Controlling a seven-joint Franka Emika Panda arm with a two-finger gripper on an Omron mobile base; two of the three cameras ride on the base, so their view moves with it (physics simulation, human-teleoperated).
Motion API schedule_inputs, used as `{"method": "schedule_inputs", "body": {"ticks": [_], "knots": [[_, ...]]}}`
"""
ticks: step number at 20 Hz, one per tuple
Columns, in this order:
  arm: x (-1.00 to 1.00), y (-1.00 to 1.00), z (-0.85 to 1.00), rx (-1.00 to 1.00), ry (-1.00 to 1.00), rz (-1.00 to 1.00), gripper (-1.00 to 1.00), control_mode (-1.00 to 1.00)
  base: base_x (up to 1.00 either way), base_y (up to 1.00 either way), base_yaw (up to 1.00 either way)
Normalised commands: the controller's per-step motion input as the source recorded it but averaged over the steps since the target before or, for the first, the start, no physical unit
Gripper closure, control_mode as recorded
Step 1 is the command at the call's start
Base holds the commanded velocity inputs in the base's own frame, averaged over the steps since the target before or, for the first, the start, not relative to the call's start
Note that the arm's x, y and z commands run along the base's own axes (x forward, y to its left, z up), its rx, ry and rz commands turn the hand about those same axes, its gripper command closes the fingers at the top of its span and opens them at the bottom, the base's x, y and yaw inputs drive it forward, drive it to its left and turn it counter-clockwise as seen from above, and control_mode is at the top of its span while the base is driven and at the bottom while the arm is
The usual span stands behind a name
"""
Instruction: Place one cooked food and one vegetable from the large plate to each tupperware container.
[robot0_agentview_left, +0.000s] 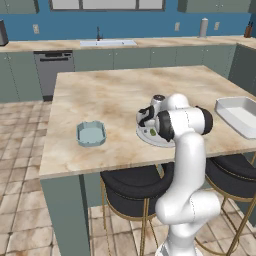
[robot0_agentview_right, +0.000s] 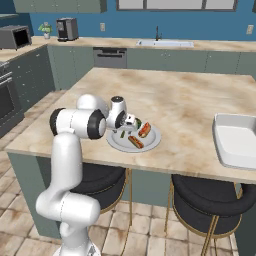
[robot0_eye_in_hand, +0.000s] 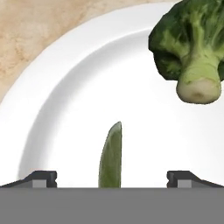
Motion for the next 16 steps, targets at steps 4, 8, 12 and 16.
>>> {"method": "schedule_inputs", "body": {"ticks": [4,8,12,16], "knots": [[0.04,0.00,-0.18,0.01,0.00,0.00,-1.00,-1.00,0.00,0.00,0.00],[0.03,0.00,-0.28,0.00,0.01,0.00,-1.00,-1.00,0.00,0.00,0.00],[0.03,0.00,-0.26,0.00,0.00,0.00,-1.00,-1.00,0.00,0.00,0.00],[0.00,0.00,-0.10,0.00,0.00,0.00,1.00,-1.00,0.00,0.00,0.00]]}}
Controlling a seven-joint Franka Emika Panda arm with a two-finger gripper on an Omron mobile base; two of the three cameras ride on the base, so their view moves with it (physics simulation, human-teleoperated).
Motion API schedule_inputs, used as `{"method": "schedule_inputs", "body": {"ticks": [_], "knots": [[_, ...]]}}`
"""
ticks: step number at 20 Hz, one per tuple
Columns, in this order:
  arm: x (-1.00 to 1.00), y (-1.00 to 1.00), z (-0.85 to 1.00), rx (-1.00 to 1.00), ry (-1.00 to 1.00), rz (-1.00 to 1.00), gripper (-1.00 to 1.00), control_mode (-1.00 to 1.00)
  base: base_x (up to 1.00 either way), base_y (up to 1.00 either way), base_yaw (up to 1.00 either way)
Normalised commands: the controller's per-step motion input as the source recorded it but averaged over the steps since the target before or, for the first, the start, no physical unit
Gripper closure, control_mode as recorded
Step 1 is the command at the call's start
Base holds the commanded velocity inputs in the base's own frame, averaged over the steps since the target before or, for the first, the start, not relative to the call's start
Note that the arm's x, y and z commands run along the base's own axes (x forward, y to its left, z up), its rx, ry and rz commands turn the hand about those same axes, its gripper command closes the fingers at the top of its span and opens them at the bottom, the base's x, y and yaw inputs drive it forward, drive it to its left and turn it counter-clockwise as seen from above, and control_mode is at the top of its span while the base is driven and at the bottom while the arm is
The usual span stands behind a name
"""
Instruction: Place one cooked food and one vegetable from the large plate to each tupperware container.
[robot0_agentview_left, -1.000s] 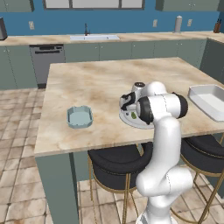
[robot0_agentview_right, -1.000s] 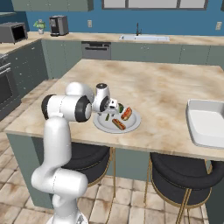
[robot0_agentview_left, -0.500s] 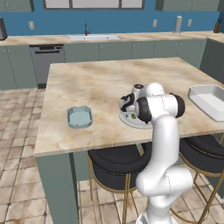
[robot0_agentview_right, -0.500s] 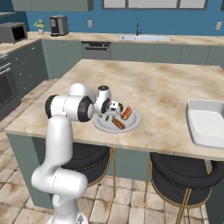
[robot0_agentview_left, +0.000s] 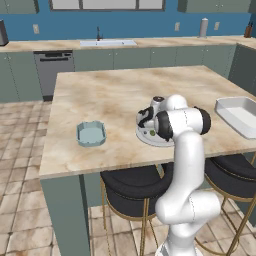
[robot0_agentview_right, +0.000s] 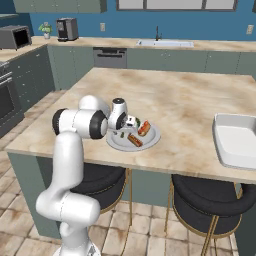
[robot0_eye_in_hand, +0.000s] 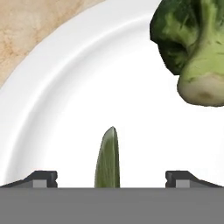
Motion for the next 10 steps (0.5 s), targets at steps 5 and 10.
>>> {"method": "schedule_inputs", "body": {"ticks": [5,10], "knots": [[0.00,0.00,-0.16,0.01,0.00,0.00,1.00,-1.00,0.00,0.00,0.00],[0.00,0.00,-0.12,0.01,0.03,0.00,1.00,-1.00,0.00,0.00,0.00]]}}
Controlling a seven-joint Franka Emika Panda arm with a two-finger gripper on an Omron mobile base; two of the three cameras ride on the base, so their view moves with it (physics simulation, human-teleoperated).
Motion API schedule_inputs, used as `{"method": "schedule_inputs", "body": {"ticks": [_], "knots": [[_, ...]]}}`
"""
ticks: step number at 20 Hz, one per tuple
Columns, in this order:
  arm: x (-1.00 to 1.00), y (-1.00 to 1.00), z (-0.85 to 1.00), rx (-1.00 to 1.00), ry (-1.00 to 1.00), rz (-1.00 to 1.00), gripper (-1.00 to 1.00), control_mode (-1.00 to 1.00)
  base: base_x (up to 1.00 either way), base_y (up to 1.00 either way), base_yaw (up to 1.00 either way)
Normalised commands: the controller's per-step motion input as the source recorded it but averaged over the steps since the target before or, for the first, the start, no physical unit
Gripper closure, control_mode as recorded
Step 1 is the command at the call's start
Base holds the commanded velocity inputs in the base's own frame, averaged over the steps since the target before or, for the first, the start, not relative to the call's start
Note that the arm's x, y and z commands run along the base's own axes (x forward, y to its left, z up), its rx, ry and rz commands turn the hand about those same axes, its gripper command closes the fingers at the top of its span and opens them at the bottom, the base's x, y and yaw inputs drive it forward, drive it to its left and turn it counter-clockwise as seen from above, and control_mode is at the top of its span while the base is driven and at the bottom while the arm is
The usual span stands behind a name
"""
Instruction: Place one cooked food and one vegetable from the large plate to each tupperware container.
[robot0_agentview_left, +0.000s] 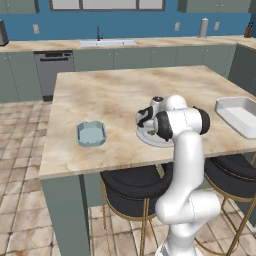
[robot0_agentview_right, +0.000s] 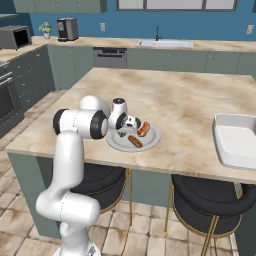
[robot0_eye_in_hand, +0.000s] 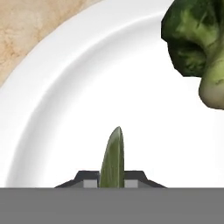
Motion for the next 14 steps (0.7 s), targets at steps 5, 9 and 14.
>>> {"method": "schedule_inputs", "body": {"ticks": [5,9,14], "knots": [[0.00,0.00,0.02,-0.01,0.02,0.00,1.00,-1.00,0.00,0.00,0.00],[-0.10,0.09,0.36,-0.02,-0.02,0.00,1.00,-1.00,0.00,0.00,0.00],[0.00,0.81,0.42,0.09,0.00,-0.08,1.00,-1.00,0.00,0.00,0.00]]}}
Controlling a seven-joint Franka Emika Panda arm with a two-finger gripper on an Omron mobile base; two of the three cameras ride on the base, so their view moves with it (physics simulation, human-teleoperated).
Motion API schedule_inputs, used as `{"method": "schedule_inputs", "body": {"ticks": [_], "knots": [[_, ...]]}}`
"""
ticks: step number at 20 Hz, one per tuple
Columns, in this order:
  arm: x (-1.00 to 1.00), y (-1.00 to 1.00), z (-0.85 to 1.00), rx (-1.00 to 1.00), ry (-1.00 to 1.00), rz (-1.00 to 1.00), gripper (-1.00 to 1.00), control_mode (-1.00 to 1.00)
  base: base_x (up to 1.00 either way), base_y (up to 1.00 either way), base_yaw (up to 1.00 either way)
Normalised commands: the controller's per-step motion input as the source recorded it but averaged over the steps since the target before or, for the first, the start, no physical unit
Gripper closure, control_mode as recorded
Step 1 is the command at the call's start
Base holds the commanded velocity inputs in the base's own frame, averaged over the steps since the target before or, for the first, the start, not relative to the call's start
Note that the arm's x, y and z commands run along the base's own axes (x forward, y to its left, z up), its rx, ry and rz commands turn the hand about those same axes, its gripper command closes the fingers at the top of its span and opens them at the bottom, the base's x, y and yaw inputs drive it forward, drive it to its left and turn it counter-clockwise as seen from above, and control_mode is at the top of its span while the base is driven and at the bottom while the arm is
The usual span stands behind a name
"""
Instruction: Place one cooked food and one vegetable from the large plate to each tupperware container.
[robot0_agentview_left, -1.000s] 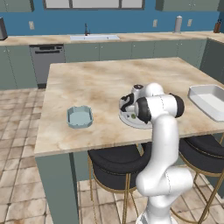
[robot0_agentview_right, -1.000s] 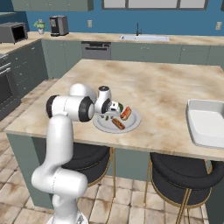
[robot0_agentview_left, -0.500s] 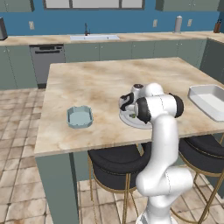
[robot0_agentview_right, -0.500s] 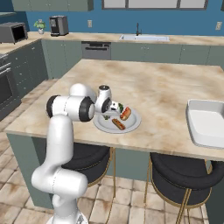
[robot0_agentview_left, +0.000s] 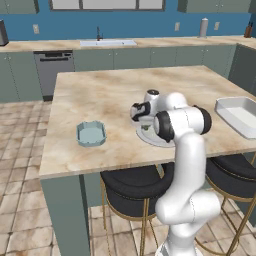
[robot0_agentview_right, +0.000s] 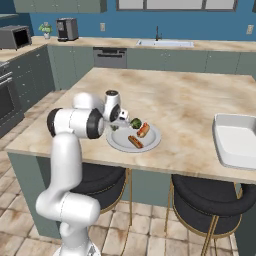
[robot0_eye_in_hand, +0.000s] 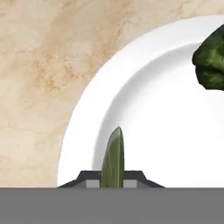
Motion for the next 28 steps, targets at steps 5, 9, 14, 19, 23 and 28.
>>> {"method": "schedule_inputs", "body": {"ticks": [5,9,14,19,23,28], "knots": [[-0.16,1.00,0.48,0.05,-0.08,-0.07,1.00,-1.00,0.00,0.00,0.00],[-0.13,1.00,0.58,0.00,-0.07,-0.04,1.00,-1.00,0.00,0.00,0.00],[-0.07,1.00,0.18,0.00,-0.01,0.00,1.00,-1.00,0.00,0.00,0.00],[0.00,1.00,0.00,-0.02,0.00,0.00,1.00,-1.00,0.00,0.00,0.00],[0.00,0.97,0.00,-0.01,0.00,0.00,1.00,-1.00,0.00,0.00,0.00],[0.00,0.58,-0.02,0.00,0.01,0.00,1.00,-1.00,0.00,0.00,0.00]]}}
